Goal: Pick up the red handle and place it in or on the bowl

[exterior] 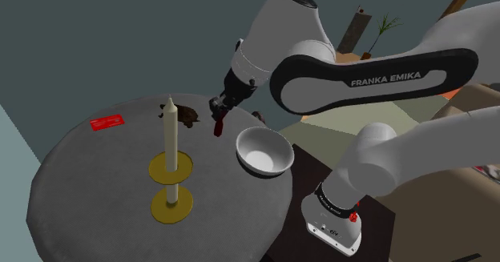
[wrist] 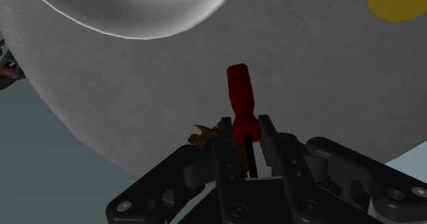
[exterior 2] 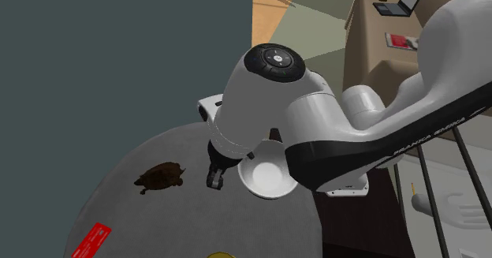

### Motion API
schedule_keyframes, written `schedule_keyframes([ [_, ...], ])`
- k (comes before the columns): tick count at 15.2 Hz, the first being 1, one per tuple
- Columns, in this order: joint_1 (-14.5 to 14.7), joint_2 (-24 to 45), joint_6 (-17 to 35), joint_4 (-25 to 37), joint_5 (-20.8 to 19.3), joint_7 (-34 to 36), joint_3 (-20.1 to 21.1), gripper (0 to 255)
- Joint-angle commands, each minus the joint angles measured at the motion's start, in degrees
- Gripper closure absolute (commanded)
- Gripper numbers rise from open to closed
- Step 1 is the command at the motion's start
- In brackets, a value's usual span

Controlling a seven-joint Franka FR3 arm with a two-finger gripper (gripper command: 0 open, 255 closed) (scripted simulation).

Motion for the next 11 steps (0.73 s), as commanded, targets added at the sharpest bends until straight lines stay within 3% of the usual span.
schedule_keyframes([
  [1,0.06,-0.66,-1.82,1.15,-0.09,-0.01,-0.29,255],
  [11,-0.21,-2.62,-10.15,7.55,-0.91,-0.68,-2.14,255],
])
